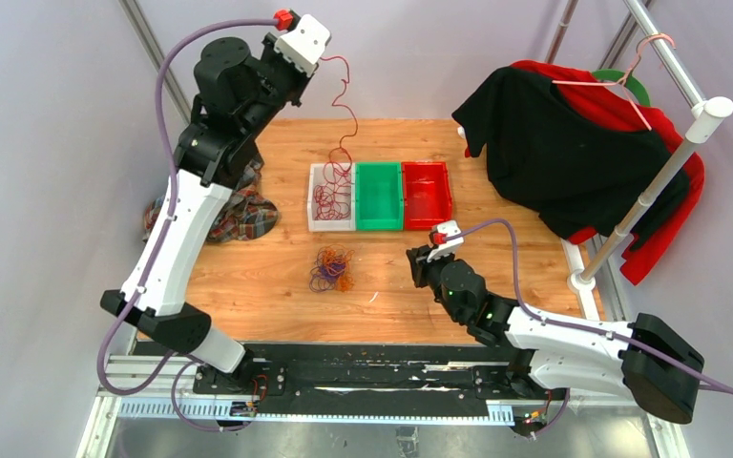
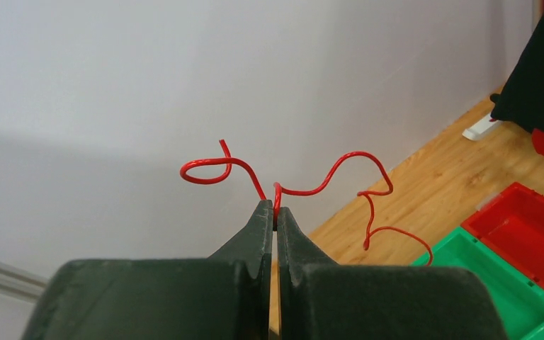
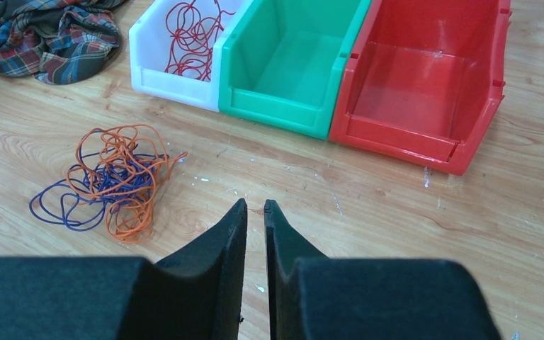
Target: Untangle the cables
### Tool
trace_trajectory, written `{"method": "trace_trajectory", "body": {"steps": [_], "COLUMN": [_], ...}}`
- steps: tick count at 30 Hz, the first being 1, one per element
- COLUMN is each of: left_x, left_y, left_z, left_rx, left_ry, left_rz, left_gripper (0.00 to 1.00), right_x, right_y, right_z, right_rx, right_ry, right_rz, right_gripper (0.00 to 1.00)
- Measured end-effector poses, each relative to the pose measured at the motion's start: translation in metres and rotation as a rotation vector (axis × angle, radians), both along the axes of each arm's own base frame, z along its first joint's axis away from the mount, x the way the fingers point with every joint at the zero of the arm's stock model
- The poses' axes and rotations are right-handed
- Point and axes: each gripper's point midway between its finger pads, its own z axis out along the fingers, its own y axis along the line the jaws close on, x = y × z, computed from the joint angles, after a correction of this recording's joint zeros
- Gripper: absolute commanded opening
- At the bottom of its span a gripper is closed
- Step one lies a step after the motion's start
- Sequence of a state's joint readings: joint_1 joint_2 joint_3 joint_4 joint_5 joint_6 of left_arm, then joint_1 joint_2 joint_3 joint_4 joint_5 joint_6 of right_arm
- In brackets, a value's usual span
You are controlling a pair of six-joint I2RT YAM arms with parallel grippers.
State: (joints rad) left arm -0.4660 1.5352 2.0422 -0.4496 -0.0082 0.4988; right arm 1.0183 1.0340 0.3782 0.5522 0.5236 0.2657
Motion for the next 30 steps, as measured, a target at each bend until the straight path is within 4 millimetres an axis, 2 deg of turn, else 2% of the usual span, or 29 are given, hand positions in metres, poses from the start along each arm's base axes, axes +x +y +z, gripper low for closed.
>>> {"method": "trace_trajectory", "body": {"steps": [2,4,12,15,20,27,28,30], "left_x": [-0.006,-0.008,0.016,0.032,0.052,0.062,0.061,0.057], "left_y": [0.003,0.004,0.000,0.001,0.010,0.020,0.020,0.017], "left_z": [-0.001,-0.012,-0.100,-0.123,-0.137,-0.128,-0.131,-0.151], "left_rx": [-0.001,0.009,0.131,0.176,0.210,0.226,0.227,0.244], "left_ry": [-0.002,0.017,0.164,0.193,0.199,0.147,0.150,0.196], "left_rz": [-0.001,-0.001,0.022,0.050,0.099,0.145,0.141,0.115], "left_gripper": [0.01,0.01,0.00,0.01,0.00,0.01,0.01,0.00], "right_x": [0.000,0.000,0.000,0.000,0.001,0.003,0.003,0.003], "right_y": [0.000,0.000,0.000,-0.002,-0.007,-0.008,-0.008,-0.008], "right_z": [-0.001,-0.003,-0.005,-0.008,-0.013,-0.015,-0.016,-0.018], "right_rx": [-0.004,-0.008,-0.013,-0.019,-0.030,-0.035,-0.037,-0.044], "right_ry": [0.002,0.005,0.008,0.012,0.019,0.022,0.024,0.028], "right_rz": [0.000,0.000,-0.001,-0.005,-0.014,-0.020,-0.021,-0.022], "right_gripper": [0.15,0.15,0.14,0.14,0.14,0.12,0.12,0.12]}}
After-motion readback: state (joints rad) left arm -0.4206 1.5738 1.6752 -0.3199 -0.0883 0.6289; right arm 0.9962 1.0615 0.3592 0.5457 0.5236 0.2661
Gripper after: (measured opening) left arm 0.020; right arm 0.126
